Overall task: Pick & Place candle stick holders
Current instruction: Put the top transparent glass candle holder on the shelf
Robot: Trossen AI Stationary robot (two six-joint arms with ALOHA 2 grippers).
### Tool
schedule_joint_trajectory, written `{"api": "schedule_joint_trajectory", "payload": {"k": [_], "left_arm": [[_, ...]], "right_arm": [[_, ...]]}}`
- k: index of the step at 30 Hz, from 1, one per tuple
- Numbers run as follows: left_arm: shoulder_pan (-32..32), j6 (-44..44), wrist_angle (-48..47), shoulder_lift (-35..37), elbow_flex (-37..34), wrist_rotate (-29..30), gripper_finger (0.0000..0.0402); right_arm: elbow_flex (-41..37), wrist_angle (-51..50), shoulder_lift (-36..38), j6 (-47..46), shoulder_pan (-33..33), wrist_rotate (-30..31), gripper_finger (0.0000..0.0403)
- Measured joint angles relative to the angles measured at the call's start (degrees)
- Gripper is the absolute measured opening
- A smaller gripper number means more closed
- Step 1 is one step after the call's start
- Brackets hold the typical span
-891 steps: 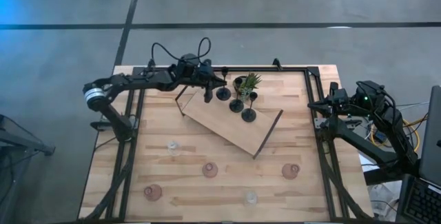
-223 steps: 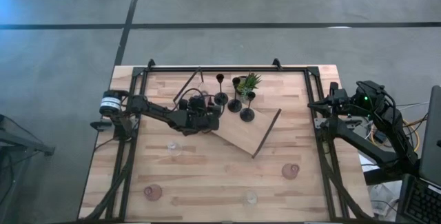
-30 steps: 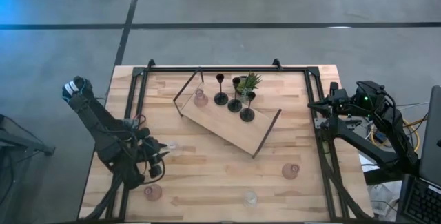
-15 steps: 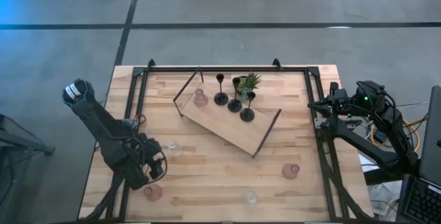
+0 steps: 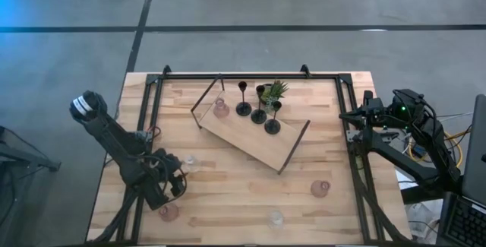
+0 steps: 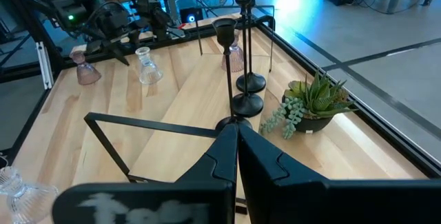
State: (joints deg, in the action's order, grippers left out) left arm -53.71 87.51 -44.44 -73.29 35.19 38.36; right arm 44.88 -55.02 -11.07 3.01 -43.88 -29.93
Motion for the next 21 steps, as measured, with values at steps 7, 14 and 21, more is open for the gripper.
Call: {"api": "schedule_joint_trajectory", "payload": {"k": [7, 14, 21], "left_arm": [[0.00, -0.01, 0.99, -0.22, -1.62, 5.83, 0.0234], [0.00, -0.10, 5.46, -0.22, -4.41, 11.76, 0.0234], [0.00, -0.54, 11.89, -0.22, -7.93, 16.39, 0.0234]], "right_arm": [[0.00, -0.01, 0.00, 0.00, -0.01, 0.00, 0.0008], [-0.02, -0.02, 0.00, 0.00, -0.02, 0.00, 0.0008], [0.00, 0.00, 0.02, 0.00, 0.00, 0.00, 0.0008]]}}
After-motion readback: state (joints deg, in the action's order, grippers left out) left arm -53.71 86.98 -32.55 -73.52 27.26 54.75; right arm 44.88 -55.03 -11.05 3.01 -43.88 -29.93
